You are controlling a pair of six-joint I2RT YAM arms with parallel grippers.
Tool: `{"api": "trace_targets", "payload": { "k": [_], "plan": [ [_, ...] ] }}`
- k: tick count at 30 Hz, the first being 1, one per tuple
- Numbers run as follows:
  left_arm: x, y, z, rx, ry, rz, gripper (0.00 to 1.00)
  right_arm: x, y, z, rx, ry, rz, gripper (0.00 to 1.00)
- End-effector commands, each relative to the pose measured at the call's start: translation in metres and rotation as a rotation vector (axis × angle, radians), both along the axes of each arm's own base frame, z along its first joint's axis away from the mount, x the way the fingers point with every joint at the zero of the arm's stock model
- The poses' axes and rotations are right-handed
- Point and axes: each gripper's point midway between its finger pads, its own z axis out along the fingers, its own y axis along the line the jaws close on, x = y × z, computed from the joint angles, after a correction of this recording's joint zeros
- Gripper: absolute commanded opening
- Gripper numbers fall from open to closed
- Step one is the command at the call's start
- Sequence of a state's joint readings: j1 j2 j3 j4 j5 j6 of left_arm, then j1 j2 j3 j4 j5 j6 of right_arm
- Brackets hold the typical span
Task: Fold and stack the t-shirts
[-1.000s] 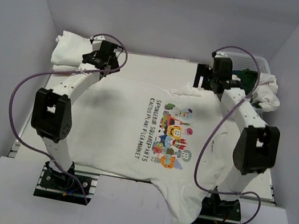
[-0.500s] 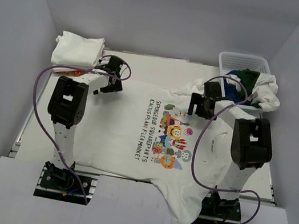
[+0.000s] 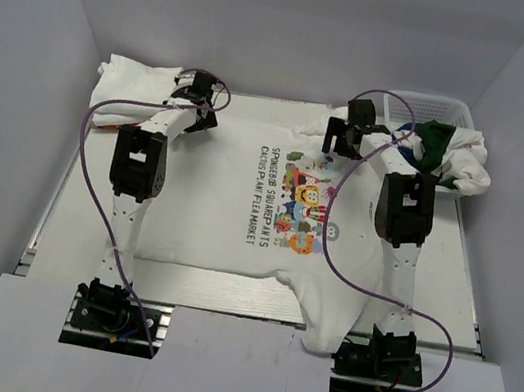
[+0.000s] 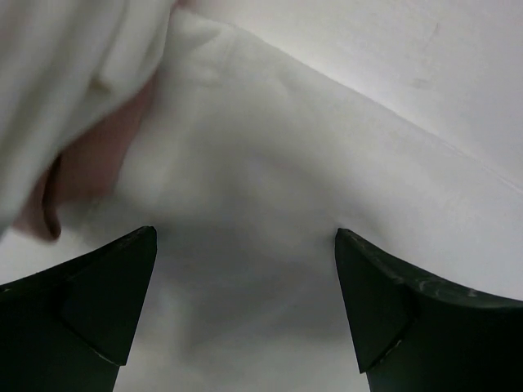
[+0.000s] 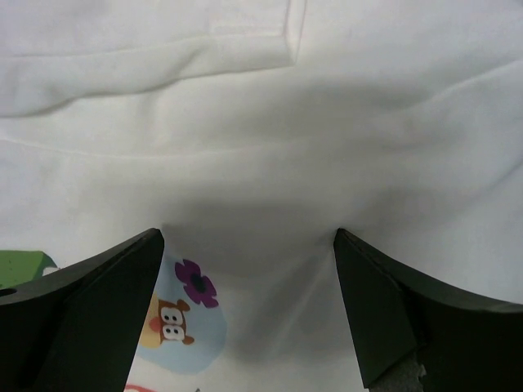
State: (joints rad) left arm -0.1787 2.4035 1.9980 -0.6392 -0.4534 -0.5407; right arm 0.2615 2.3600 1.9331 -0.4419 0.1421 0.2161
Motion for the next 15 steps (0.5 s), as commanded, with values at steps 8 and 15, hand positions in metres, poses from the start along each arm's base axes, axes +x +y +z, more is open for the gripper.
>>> {"api": "trace_targets", "payload": {
  "k": [8, 15],
  "plan": [
    [0.063, -0.003, 0.037, 0.0, -0.149, -0.229, 1.0, 0.076, 0.013, 0.04, 0.019, -0.257, 0.164, 0.9],
    [0.06, -0.016, 0.135, -0.007, -0.279, -0.257, 1.0, 0.046, 0.026, 0.175, 0.009, -0.424, 0.265, 0.9]
  ]
}}
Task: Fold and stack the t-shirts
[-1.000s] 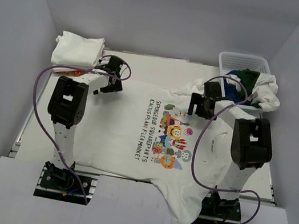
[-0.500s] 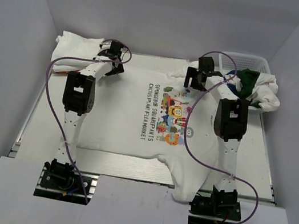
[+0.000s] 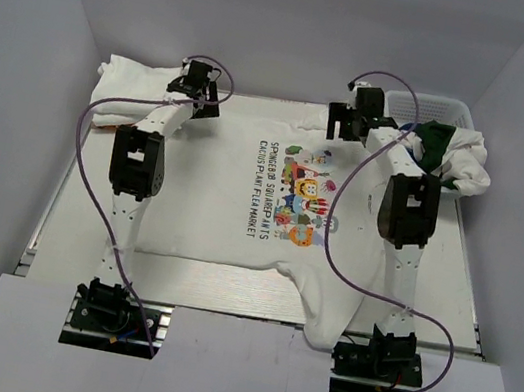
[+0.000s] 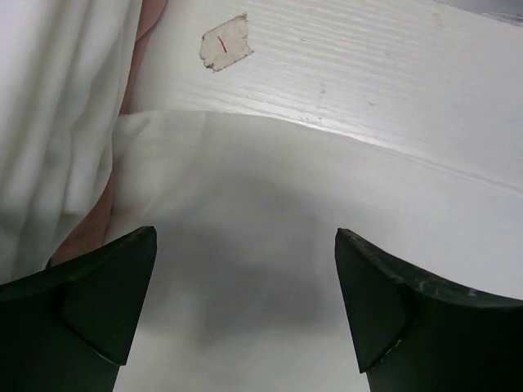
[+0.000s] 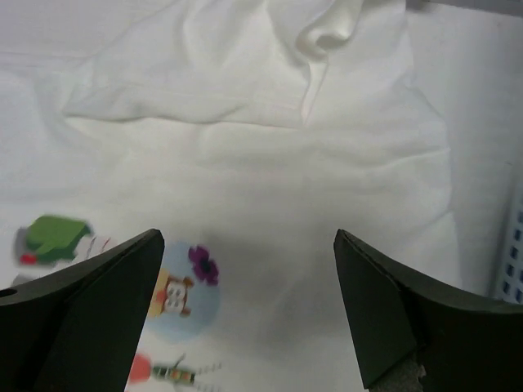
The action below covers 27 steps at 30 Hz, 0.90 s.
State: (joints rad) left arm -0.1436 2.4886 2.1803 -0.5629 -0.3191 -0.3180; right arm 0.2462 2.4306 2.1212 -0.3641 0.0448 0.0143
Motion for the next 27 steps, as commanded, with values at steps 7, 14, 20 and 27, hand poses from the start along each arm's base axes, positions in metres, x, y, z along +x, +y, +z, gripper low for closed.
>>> {"api": "trace_targets", "payload": {
  "k": [7, 14, 20, 27],
  "plan": [
    [-0.118, -0.02, 0.128, -0.219, -0.09, 0.033, 1.0, -0.149, 0.019, 0.148, 0.135, -0.113, -0.066, 0.9],
    [-0.283, -0.012, 0.071, -0.407, 0.053, 0.222, 1.0, -0.327, 0.034, 0.052, -0.017, 0.177, -0.017, 0.9],
    [-0.392, 0.025, 0.033, -0.33, 0.182, 0.455, 1.0, -0.431, 0.021, 0.026, -0.096, 0.372, 0.09, 0.9],
    [-0.423, 0.034, 0.001, -0.367, 0.191, 0.565, 1.0, -0.516, 0.025, -0.004, -0.123, 0.56, 0.225, 0.9]
  ]
}}
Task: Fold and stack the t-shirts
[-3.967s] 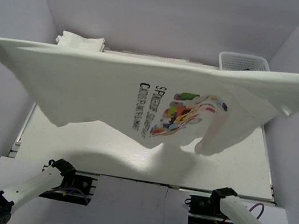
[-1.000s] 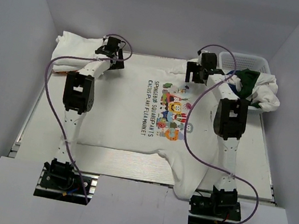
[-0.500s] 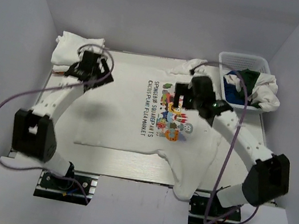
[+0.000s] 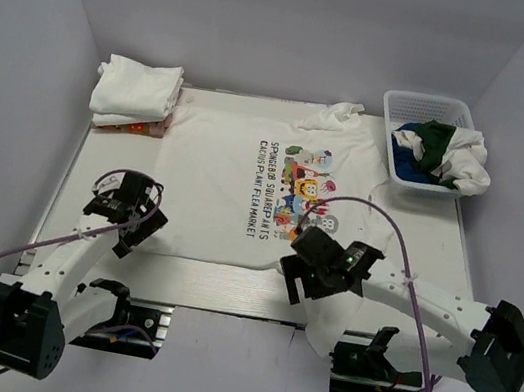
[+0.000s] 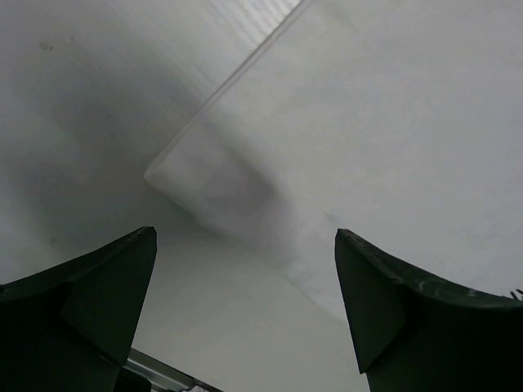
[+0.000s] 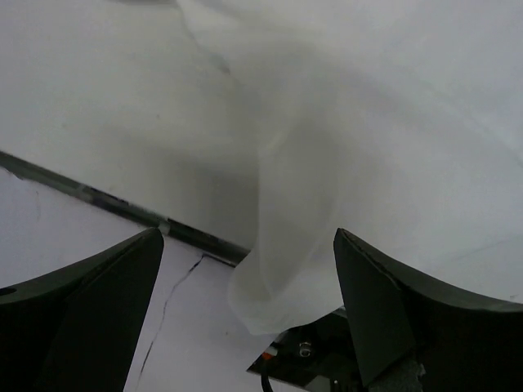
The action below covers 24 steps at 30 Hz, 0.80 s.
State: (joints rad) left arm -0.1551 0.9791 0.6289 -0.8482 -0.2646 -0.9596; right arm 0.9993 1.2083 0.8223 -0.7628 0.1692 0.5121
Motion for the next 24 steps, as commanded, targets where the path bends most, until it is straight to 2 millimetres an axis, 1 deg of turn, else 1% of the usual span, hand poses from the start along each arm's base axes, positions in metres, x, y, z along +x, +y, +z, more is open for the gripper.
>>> {"api": "trace_targets", "payload": {
  "k": [1, 2, 3, 4, 5, 6, 7, 8, 9, 10, 11, 12, 13, 15, 16, 17, 18, 19, 20, 21, 22, 24],
  "plan": [
    [-0.01, 0.006, -0.02, -0.005, 0.043, 0.102, 1.0, -0.036, -0.017, -0.014, -0.051, 0.1, -0.02, 0.9],
    [-0.013, 0.006, -0.028, -0.006, 0.059, 0.112, 1.0, -0.04, -0.019, -0.017, -0.061, 0.105, -0.037, 0.9],
    [-0.012, 0.006, -0.031, -0.003, 0.069, 0.112, 0.97, -0.047, -0.028, -0.026, -0.102, 0.12, -0.029, 0.9],
    [-0.015, 0.008, -0.038, 0.009, 0.088, 0.126, 0.94, -0.05, -0.03, -0.029, -0.111, 0.129, -0.024, 0.9],
    [-0.013, 0.008, -0.044, 0.013, 0.109, 0.126, 0.92, -0.051, -0.033, -0.034, -0.134, 0.135, -0.043, 0.9],
    [-0.012, 0.008, -0.047, 0.015, 0.118, 0.126, 0.85, -0.055, -0.035, -0.042, -0.152, 0.14, -0.034, 0.86],
    [-0.011, 0.008, -0.05, 0.016, 0.125, 0.126, 0.8, -0.056, -0.035, -0.044, -0.156, 0.14, -0.03, 0.86],
    [-0.01, 0.008, -0.052, 0.018, 0.131, 0.126, 0.75, -0.057, -0.036, -0.047, -0.165, 0.141, -0.03, 0.83],
    [-0.009, 0.008, -0.057, 0.021, 0.147, 0.126, 0.67, -0.057, -0.033, -0.051, -0.155, 0.141, -0.037, 0.82],
    [-0.007, 0.007, -0.057, 0.022, 0.15, 0.126, 0.62, -0.058, -0.031, -0.053, -0.148, 0.143, -0.042, 0.75],
    [-0.006, 0.007, -0.058, 0.022, 0.152, 0.126, 0.58, -0.058, -0.033, -0.057, -0.152, 0.138, -0.045, 0.72],
    [-0.007, 0.007, -0.06, 0.024, 0.161, 0.126, 0.47, -0.058, -0.034, -0.059, -0.156, 0.14, -0.062, 0.67],
    [-0.005, 0.009, -0.06, 0.033, 0.162, 0.129, 0.36, -0.061, -0.039, -0.064, -0.174, 0.146, -0.068, 0.48],
    [-0.002, 0.008, -0.059, 0.031, 0.151, 0.129, 0.08, -0.057, -0.044, -0.065, -0.206, 0.132, -0.088, 0.22],
    [0.001, 0.012, -0.058, 0.052, 0.147, 0.136, 0.0, -0.05, -0.036, -0.056, -0.192, 0.108, -0.096, 0.06],
    [0.007, 0.011, -0.054, 0.048, 0.126, 0.136, 0.0, -0.044, -0.049, -0.051, -0.256, 0.064, -0.116, 0.01],
    [0.011, 0.012, -0.051, 0.054, 0.114, 0.139, 0.0, -0.04, -0.049, -0.047, -0.263, 0.047, -0.124, 0.01],
    [0.018, 0.013, -0.045, 0.058, 0.092, 0.143, 0.0, -0.035, -0.048, -0.038, -0.256, 0.025, -0.134, 0.0],
    [0.018, 0.013, -0.045, 0.062, 0.094, 0.135, 0.0, -0.03, -0.046, -0.033, -0.252, 0.005, -0.143, 0.0],
    [0.022, 0.012, -0.04, 0.057, 0.074, 0.135, 0.0, -0.021, -0.044, -0.025, -0.24, -0.04, -0.147, 0.0],
    [0.023, 0.012, -0.038, 0.055, 0.065, 0.135, 0.0, -0.018, -0.045, -0.022, -0.24, -0.055, -0.149, 0.0],
    [0.025, 0.012, -0.034, 0.051, 0.045, 0.136, 0.0, -0.008, -0.041, -0.009, -0.233, -0.087, -0.165, 0.0]
  ]
}}
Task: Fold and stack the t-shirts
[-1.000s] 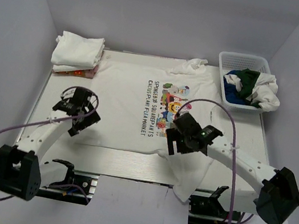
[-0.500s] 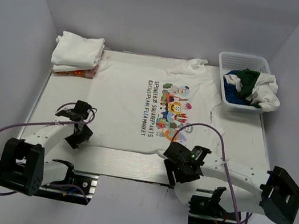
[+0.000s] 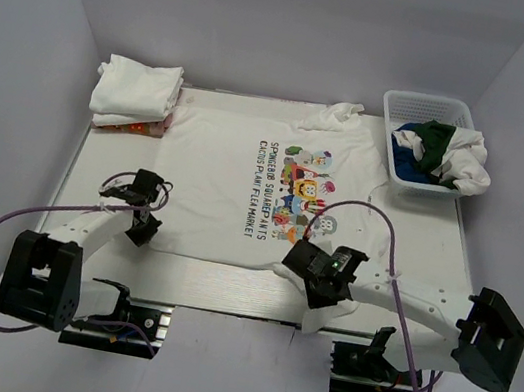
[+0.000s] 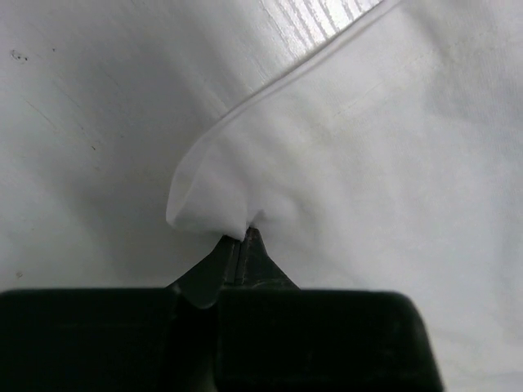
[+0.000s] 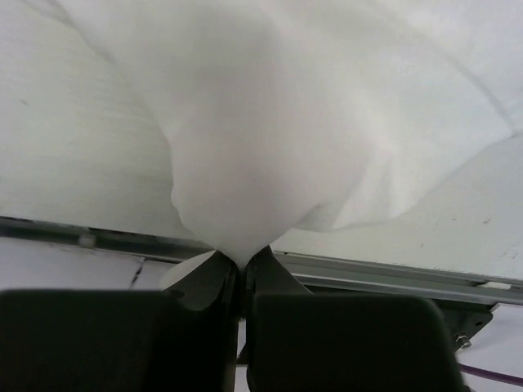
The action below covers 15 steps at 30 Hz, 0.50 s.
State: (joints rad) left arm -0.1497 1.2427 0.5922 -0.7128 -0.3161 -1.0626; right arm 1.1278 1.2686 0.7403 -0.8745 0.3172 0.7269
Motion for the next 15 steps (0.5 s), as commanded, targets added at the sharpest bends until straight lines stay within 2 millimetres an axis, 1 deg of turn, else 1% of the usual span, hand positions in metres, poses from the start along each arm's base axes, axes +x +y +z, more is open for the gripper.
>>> {"api": "trace_targets", "payload": {
  "k": [1, 2, 3, 5, 6, 8, 9, 11, 13, 14, 15],
  "plan": [
    [0.022, 0.004, 0.024, 0.019, -0.114, 0.01, 0.0, 0.027, -0.001, 0.031, -0.008, -0.134, -0.041, 0.0],
    [0.025, 0.004, 0.028, 0.019, -0.135, 0.002, 0.0, 0.033, -0.001, 0.034, -0.008, -0.146, -0.051, 0.0],
    [0.026, 0.004, 0.031, 0.017, -0.147, 0.002, 0.0, 0.037, 0.003, 0.039, 0.01, -0.159, -0.053, 0.0],
    [0.033, 0.004, 0.041, 0.019, -0.19, -0.019, 0.0, 0.047, 0.005, 0.046, 0.019, -0.193, -0.042, 0.0],
    [0.038, 0.003, 0.047, 0.016, -0.208, -0.018, 0.0, 0.056, 0.007, 0.049, 0.041, -0.207, -0.059, 0.0],
    [0.043, 0.002, 0.055, 0.016, -0.233, -0.026, 0.0, 0.068, 0.004, 0.054, 0.029, -0.231, -0.066, 0.0],
    [0.045, 0.004, 0.059, 0.023, -0.243, -0.022, 0.0, 0.077, 0.002, 0.059, 0.031, -0.258, -0.086, 0.0],
    [0.056, 0.004, 0.069, 0.032, -0.283, -0.025, 0.0, 0.09, 0.005, 0.065, 0.057, -0.287, -0.086, 0.0],
    [0.063, 0.005, 0.073, 0.039, -0.293, -0.021, 0.0, 0.113, 0.004, 0.078, 0.072, -0.347, -0.12, 0.0],
    [0.071, 0.004, 0.074, 0.038, -0.298, -0.02, 0.0, 0.128, 0.004, 0.087, 0.066, -0.391, -0.119, 0.0],
    [0.079, 0.002, 0.08, 0.036, -0.314, -0.02, 0.0, 0.142, 0.006, 0.093, 0.085, -0.418, -0.141, 0.0]
  ]
}}
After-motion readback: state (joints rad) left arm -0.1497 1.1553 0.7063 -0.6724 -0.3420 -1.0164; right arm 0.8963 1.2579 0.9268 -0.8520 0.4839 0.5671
